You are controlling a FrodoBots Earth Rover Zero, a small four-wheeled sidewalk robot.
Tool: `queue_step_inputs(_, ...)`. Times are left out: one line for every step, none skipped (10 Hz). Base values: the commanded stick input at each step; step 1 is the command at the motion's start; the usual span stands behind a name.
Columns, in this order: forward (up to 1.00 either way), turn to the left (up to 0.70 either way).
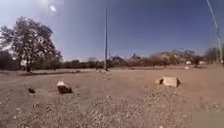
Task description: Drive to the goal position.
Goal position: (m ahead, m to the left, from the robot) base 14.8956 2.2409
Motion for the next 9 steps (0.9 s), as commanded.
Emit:
queue_step_inputs(0.5, 0.0)
queue_step_inputs(0.5, 0.0)
queue_step_inputs(0.5, 0.0)
queue_step_inputs(0.5, 0.0)
queue_step_inputs(0.5, 0.0)
queue_step_inputs(0.5, 0.0)
queue_step_inputs(0.5, 0.0)
queue_step_inputs(0.5, 0.0)
queue_step_inputs(0.5, 0.0)
